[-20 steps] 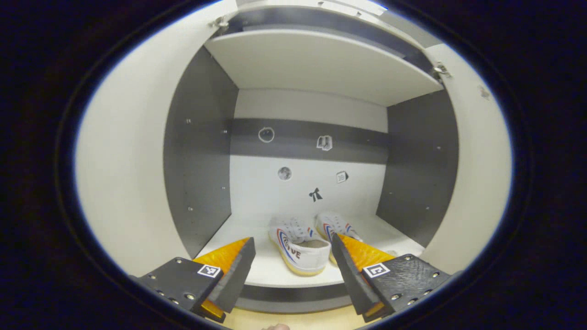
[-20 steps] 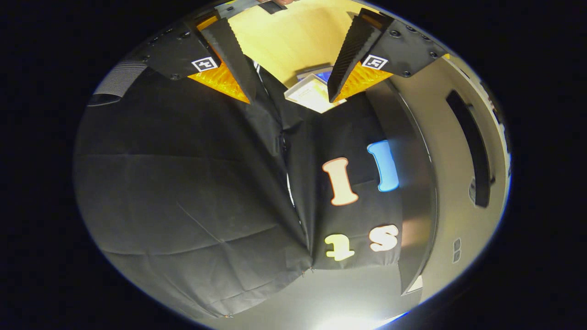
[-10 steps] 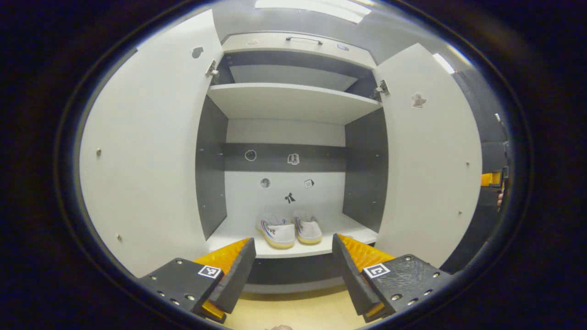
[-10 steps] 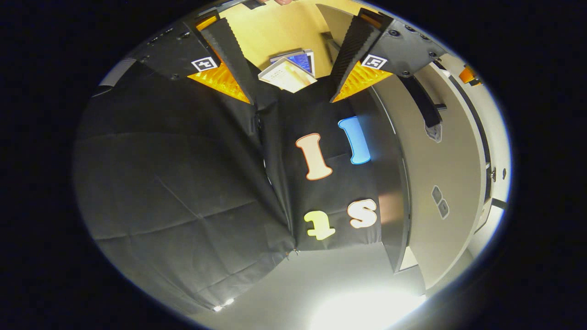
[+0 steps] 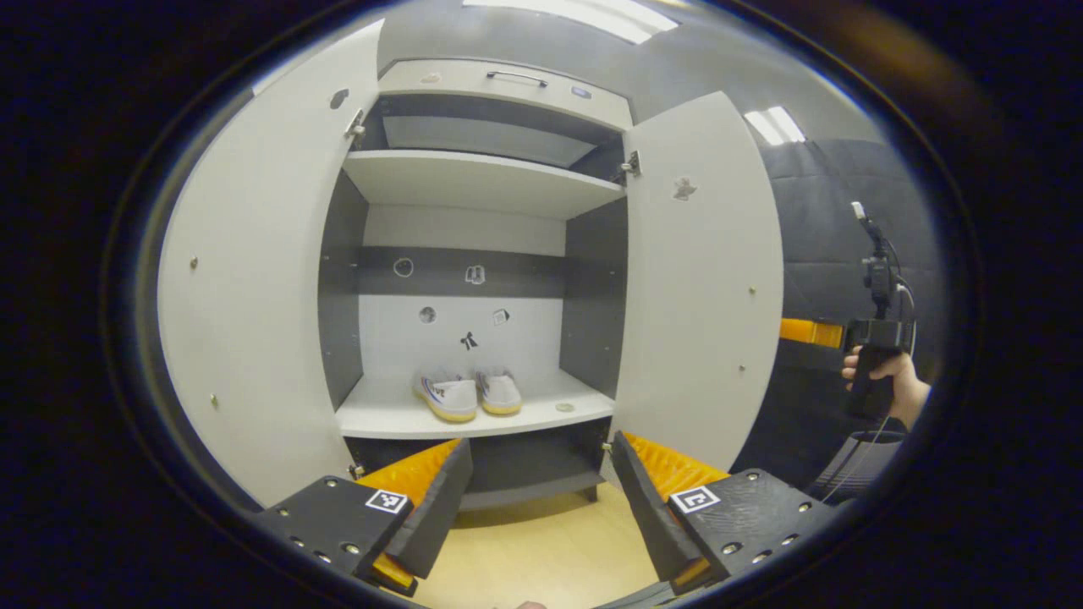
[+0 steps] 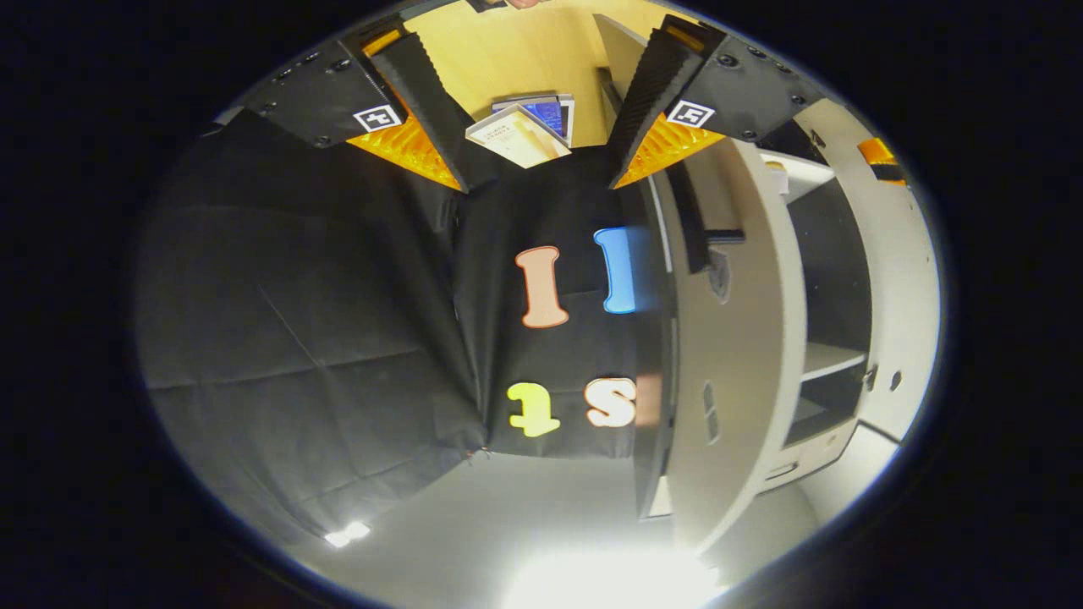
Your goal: Grab one shoe with the right hand and put it into the shoe cabinet, grab the other shoe with the left hand and put it into the shoe cabinet; then close the right door with the right hand and the left door with the left hand.
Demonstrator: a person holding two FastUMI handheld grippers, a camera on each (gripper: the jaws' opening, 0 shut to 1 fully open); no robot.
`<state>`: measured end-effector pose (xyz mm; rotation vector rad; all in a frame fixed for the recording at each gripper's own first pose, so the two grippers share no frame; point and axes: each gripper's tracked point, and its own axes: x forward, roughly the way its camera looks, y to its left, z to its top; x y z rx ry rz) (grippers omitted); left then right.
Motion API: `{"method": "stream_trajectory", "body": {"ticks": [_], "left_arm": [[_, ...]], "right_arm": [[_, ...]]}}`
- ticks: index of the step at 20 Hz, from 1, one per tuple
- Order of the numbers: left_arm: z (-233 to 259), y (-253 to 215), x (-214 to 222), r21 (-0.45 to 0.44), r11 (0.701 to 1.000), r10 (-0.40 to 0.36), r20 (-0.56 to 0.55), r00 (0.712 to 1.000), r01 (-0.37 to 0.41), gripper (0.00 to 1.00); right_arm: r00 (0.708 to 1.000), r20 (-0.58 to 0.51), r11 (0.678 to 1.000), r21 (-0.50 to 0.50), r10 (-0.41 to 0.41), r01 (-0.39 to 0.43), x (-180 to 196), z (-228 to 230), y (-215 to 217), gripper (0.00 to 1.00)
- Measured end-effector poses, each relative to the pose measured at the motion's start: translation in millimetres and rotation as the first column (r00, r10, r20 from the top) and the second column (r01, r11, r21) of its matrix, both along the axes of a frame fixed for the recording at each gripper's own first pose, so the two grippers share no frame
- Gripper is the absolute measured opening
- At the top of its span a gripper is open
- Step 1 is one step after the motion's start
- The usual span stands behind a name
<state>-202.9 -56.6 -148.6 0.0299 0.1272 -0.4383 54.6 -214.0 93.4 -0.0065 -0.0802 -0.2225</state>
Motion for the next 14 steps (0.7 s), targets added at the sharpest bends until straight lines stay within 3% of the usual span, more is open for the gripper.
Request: {"method": "stream_trajectory", "body": {"ticks": [3, 7, 10, 11, 14], "left_arm": [[-2.2, -1.8, -17.8, -0.031, 0.999, -0.037, -0.005, 0.999, 0.037, 0.96], [-12.5, 10.0, -35.3, -0.034, 0.999, -0.039, -0.024, 0.999, 0.038, 0.97], [-15.2, 15.8, -45.0, -0.054, 0.998, -0.044, -0.038, 0.998, 0.042, 0.97], [-14.6, 17.3, -47.3, -0.054, 0.998, -0.043, -0.038, 0.998, 0.041, 0.97], [-11.2, 24.2, -51.0, -0.058, 0.998, -0.035, -0.033, 0.999, 0.033, 0.96]], "right_arm": [[0.998, 0.008, 0.993, -0.093, -0.069, 0.07, -8.7, -1.5, 2.6, 0.91], [1.0, -0.011, 1.0, 0.007, -0.028, 0.028, -6.2, -0.6, 19.8, 0.91], [0.999, -0.007, 0.999, -0.013, -0.042, 0.042, -10.4, 2.7, 25.9, 0.91], [0.999, -0.009, 0.999, -0.021, -0.051, 0.05, -12.3, 2.6, 27.8, 0.87], [0.999, -0.018, 0.999, 0.001, -0.041, 0.041, -13.6, 2.8, 41.9, 0.91]]}}
